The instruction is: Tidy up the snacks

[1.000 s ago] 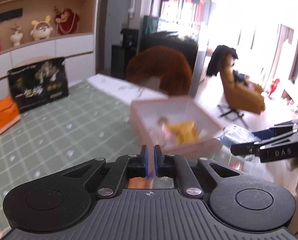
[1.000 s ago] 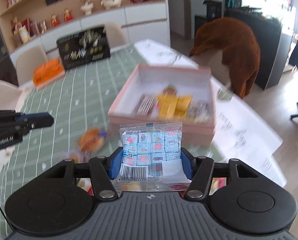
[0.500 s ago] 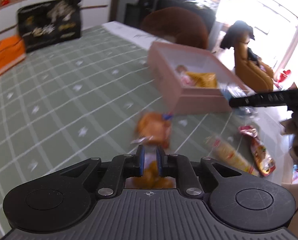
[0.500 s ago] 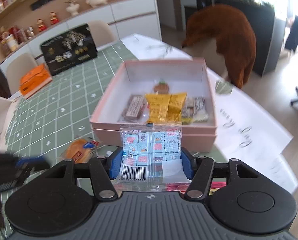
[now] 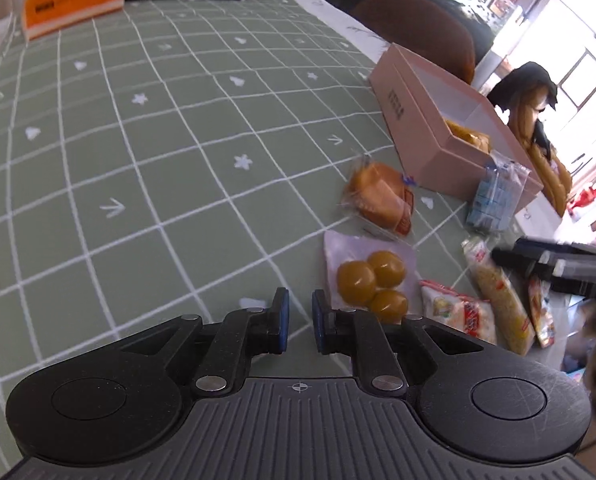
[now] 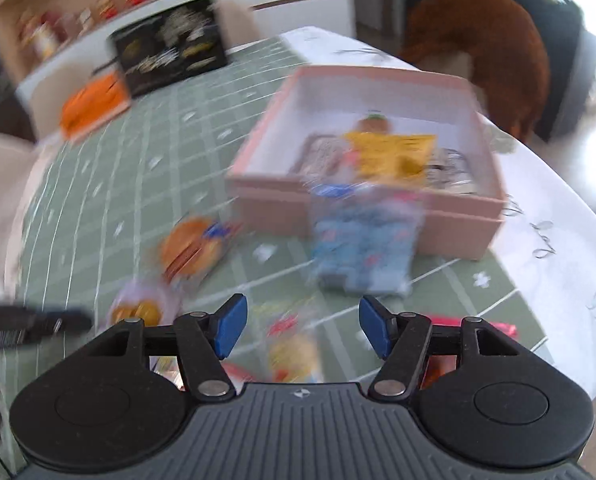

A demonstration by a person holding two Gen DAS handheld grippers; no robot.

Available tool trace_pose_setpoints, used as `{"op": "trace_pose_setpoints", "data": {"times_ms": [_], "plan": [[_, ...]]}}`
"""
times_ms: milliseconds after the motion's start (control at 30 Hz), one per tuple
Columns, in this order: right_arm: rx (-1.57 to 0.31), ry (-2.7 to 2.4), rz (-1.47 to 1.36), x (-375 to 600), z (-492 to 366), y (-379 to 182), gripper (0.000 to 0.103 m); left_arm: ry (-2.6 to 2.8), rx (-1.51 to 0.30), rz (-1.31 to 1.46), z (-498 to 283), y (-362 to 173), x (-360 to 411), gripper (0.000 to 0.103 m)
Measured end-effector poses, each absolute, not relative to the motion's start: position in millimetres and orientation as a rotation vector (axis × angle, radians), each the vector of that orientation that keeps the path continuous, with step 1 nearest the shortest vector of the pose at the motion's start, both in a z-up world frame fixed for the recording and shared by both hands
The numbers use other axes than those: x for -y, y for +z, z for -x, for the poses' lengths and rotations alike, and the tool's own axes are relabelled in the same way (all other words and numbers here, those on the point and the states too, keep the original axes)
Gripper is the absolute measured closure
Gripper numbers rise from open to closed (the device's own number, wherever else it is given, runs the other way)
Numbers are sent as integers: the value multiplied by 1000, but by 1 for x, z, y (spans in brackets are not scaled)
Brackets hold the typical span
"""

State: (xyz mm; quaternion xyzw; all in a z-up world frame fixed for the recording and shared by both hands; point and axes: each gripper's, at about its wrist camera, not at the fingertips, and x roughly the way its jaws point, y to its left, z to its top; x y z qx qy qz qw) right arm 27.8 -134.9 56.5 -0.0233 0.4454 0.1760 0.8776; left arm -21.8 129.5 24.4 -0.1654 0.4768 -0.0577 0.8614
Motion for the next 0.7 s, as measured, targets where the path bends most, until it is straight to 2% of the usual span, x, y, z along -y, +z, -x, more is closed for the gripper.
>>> {"op": "trace_pose_setpoints", "data": {"times_ms": [133,200,267,333,400,700], "plan": [[-900,443,144,96,-9,51,42,-142,-1001,438,6,19,-127,88],[-917,472,141,81,-10,45,57,-147,-986,489,-2,14,-128,88],[-938,479,141,70,-14,37,62,-176,-982,566,-7,9,-131,88],[-959,481,147,63,-16,29,62,-226,-982,630,-9,4,-132,81],[-945,467,169,60,-12,25,63,-299,-987,660,-7,4,-131,64],[-953,453,81,100,-7,26,64,-561,-1026,720,-2,1,-96,63]]}}
